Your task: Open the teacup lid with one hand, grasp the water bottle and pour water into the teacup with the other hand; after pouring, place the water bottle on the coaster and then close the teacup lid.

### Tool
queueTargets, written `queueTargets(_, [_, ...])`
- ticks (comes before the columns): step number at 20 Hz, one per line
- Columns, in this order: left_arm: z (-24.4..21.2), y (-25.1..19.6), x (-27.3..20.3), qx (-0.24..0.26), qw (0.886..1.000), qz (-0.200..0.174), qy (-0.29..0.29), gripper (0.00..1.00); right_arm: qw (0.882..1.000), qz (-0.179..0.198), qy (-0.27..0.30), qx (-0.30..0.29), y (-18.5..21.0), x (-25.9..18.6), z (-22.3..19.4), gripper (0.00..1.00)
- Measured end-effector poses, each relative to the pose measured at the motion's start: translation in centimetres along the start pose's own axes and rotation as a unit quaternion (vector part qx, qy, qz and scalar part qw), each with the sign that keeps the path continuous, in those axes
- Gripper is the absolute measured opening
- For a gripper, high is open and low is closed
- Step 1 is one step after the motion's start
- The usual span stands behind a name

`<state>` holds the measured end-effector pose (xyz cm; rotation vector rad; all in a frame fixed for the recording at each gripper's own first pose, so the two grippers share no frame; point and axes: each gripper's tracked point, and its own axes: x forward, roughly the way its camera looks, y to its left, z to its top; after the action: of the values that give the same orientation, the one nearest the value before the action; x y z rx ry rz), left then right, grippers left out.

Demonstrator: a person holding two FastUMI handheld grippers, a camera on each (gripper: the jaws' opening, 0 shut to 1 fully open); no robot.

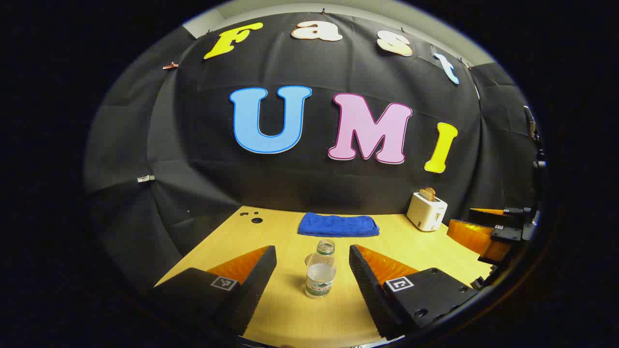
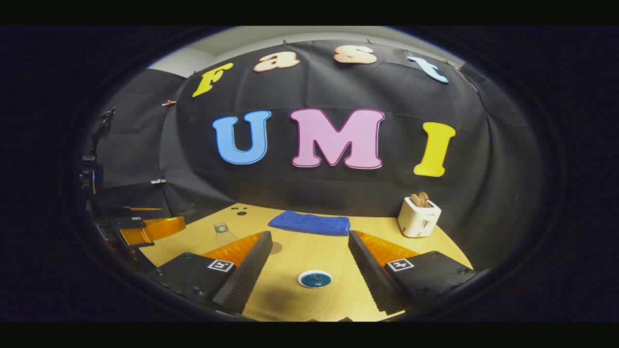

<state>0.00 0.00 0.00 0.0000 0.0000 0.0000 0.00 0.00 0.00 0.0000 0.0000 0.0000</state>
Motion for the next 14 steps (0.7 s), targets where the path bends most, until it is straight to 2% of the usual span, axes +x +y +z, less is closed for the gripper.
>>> queueTargets(5, [-0.7,0.1,0.4,0.026,0.999,-0.019,0.008,0.95,1.000,0.001,0.003,-0.006,0.6,0.9,-0.3,0.98])
queueTargets(8, [-1.0,-0.2,0.6,0.020,0.999,-0.026,0.014,0.95,1.000,-0.003,0.012,0.002,0.5,1.5,-1.0,0.98])
queueTargets(10, [-1.2,-0.3,0.7,0.022,0.999,-0.025,0.016,0.98,0.999,-0.012,0.033,0.004,0.0,2.0,-2.3,0.98])
queueTargets(14, [-1.6,-0.2,1.1,0.020,0.999,-0.017,0.022,0.95,0.998,-0.012,0.054,0.019,-0.6,3.1,-3.7,0.98])
